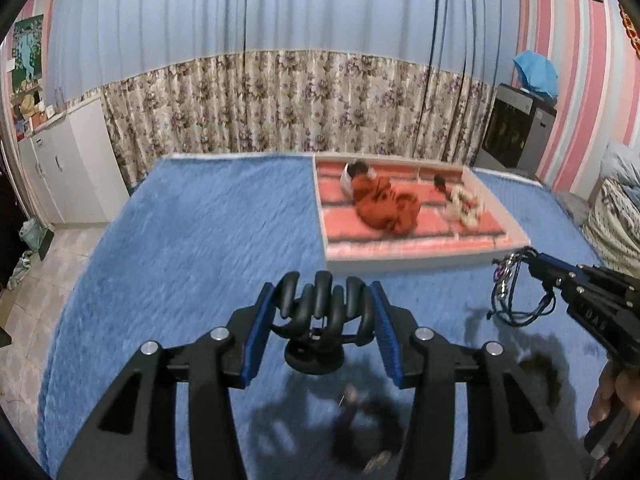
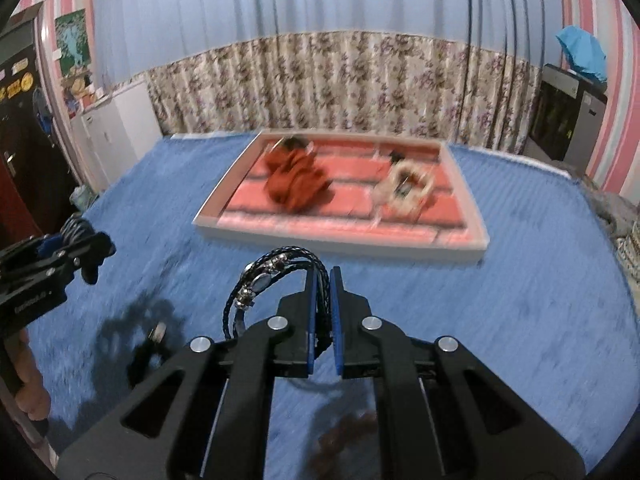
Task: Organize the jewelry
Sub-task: 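Carry claw clip with left tool while right tool carries leather bracelet into tray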
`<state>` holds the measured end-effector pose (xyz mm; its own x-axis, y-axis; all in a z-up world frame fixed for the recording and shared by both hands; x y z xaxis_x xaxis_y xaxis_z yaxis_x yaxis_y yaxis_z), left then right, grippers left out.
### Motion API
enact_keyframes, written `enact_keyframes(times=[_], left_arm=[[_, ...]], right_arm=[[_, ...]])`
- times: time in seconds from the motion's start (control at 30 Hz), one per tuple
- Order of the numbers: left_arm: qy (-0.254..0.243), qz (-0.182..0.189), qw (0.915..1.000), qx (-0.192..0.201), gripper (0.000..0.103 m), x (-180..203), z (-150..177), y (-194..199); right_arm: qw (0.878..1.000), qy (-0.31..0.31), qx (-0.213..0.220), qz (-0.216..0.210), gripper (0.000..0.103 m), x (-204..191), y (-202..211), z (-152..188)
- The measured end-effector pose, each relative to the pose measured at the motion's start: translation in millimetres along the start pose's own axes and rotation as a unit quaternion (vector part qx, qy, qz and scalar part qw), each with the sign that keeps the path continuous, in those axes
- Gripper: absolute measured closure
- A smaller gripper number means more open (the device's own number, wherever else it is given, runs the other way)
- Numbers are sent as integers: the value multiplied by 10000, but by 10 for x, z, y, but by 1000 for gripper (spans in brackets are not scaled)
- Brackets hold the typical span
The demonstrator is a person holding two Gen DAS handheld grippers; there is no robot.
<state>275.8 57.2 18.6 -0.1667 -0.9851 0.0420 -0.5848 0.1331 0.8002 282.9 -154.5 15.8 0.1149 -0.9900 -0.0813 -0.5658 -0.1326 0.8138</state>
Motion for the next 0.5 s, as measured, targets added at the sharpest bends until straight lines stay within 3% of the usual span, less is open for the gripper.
enact_keyframes(times=[0.23,0.5], left_arm=[[35,58,9999,-114,56,312,-508,-488],[165,144,9985,-496,56,501,-785,-1210]], right_arm=[[9994,-244,-62,254,96,516,-301,-524],[9985,-364,-246,342,96,859,-823,-733]])
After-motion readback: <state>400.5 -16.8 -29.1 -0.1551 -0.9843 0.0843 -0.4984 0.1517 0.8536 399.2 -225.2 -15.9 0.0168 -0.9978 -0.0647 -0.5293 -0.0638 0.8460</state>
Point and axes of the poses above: each gripper's, at about its wrist camera, not at the fingertips, and y roughly against the way its jaws point, x to its right, z to its underside, the point moved 3 cm from there along -y, roughly the way its jaws point, and after that the axes turned 12 degrees about -x, right-handed, at the moved point
